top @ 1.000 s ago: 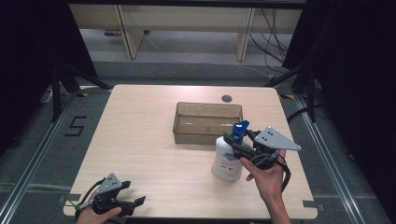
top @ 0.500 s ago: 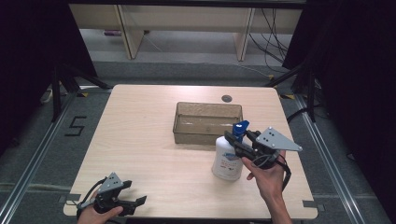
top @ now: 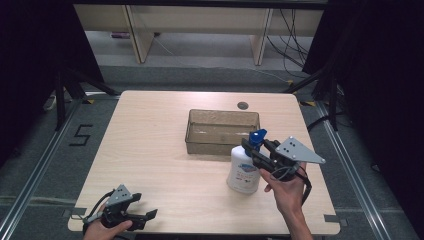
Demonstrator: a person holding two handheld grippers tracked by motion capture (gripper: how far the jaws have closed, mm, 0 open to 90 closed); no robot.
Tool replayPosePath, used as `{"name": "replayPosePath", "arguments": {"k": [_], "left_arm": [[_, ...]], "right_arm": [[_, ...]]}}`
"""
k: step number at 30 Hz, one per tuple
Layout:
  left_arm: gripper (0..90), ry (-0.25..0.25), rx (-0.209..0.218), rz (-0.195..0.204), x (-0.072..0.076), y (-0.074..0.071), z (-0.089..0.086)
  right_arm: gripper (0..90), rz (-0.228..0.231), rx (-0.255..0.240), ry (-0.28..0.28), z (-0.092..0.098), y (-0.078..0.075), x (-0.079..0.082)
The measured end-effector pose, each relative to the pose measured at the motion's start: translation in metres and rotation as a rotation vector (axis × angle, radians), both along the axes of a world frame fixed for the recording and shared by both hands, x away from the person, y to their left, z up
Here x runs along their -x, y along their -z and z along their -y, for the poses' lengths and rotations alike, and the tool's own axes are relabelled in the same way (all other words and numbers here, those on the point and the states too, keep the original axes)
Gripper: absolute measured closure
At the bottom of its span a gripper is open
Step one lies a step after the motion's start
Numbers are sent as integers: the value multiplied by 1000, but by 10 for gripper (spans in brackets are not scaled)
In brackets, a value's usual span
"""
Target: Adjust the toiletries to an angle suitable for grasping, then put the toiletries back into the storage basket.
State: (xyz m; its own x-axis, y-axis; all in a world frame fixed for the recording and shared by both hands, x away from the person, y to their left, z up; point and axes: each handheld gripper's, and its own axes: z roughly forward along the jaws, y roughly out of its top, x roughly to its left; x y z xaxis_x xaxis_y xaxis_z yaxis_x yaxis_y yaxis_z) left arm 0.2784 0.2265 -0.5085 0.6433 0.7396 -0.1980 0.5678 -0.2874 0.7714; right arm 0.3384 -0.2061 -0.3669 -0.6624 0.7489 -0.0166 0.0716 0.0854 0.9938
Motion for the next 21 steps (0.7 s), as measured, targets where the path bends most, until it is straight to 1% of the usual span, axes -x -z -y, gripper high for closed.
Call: {"name": "replayPosePath", "arguments": {"k": [2,3,5,6,7,8,9,10,11,12,13,14,15,16,17,18,19,20,21], "left_arm": [[148,-8,6,3,0,0,0],[148,-4,5,-2,0,0,0],[148,-5,8,-6,1,1,0],[148,-7,6,-4,1,1,0],[148,-3,6,-3,1,0,-1],[148,-5,9,1,1,0,0],[148,-5,9,1,1,0,0],[148,-11,-7,6,2,-1,0],[147,-3,2,9,1,0,0],[148,5,-27,5,1,-1,-2],[148,2,-19,12,1,-1,-3],[148,-12,8,12,3,0,-2],[148,-12,8,12,3,0,-2],[148,-18,13,11,3,0,-2],[148,-17,7,12,4,0,-2],[148,-11,12,12,4,1,-2],[148,-11,12,12,4,1,-2],[147,-8,15,15,5,0,-3],[148,-6,14,16,5,-1,-4]], "right_arm": [[644,3,4,5,0,0,0],[644,6,6,9,0,0,-1],[645,-2,12,6,-2,-1,-1],[645,-19,5,8,-3,-1,0],[646,-6,3,6,-3,-1,-2],[647,3,13,7,-2,-2,-3],[647,3,13,7,-2,-2,-3],[648,-11,12,5,-3,-2,-4],[652,-4,8,7,-3,-2,-5],[656,-20,10,4,-3,-3,-6],[656,-6,8,8,-3,-3,-8],[656,-24,6,4,-4,-3,-8],[656,-24,6,4,-4,-3,-8],[656,-29,16,4,-5,-4,-7],[657,-10,34,15,-5,-5,-8],[657,-26,14,4,-6,-5,-8],[657,-26,14,4,-6,-5,-8],[657,-34,22,23,-6,-6,-8],[657,-16,30,30,-5,-7,-8]]}}
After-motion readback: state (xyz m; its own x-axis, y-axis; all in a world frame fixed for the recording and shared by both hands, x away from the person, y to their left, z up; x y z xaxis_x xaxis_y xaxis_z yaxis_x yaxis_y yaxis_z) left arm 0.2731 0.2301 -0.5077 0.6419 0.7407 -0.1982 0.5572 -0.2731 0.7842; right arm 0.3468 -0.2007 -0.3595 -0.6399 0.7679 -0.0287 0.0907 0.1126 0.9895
